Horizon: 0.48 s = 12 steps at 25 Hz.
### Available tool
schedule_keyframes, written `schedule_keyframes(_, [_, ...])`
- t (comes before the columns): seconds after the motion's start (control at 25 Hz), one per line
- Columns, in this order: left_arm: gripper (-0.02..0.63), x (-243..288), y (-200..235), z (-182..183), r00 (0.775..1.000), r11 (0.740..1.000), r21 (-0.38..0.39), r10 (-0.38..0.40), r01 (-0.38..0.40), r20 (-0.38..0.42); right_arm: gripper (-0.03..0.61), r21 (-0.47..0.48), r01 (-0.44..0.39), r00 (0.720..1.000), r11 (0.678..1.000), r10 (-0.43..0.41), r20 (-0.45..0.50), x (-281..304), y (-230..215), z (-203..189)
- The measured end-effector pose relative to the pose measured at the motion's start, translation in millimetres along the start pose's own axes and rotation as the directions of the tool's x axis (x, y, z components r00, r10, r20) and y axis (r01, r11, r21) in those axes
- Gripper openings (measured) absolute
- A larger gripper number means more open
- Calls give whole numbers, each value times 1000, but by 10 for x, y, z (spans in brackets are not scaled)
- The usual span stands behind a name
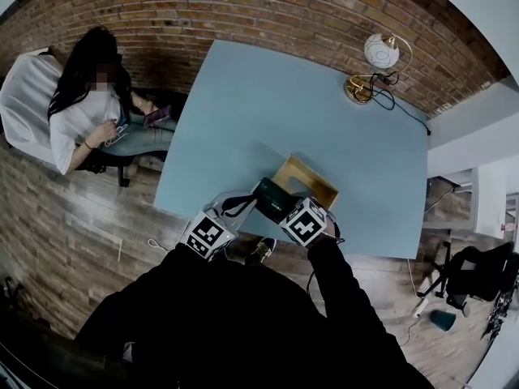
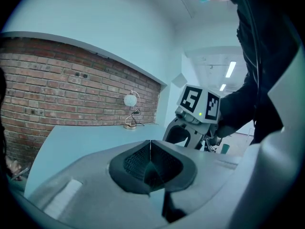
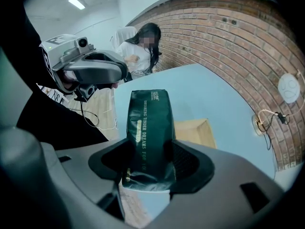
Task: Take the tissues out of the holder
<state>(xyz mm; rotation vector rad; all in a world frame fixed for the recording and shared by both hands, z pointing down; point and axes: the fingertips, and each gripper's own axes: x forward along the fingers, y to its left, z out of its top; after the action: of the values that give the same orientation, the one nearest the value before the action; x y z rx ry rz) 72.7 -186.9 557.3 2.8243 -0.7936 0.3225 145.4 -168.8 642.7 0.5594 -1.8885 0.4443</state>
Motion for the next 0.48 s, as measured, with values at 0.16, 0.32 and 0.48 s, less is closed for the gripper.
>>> schedule_keyframes(0.16, [9,-122,71,-113,999,1000,-9,-30,30,-12,278,30,11,1000,999,-11,-6,114,114,88])
schedule_keyframes(0.32, [9,-196,135,-241,997,998,-13,-66,65,-34,279,59,21,1000,998,-21,-2,204,199,154])
schedule_keyframes(0.48, [9,-223,185,-370,994,995,-15,-100,99,-50,279,87,17,1000,996,-17,-4,352,245,163])
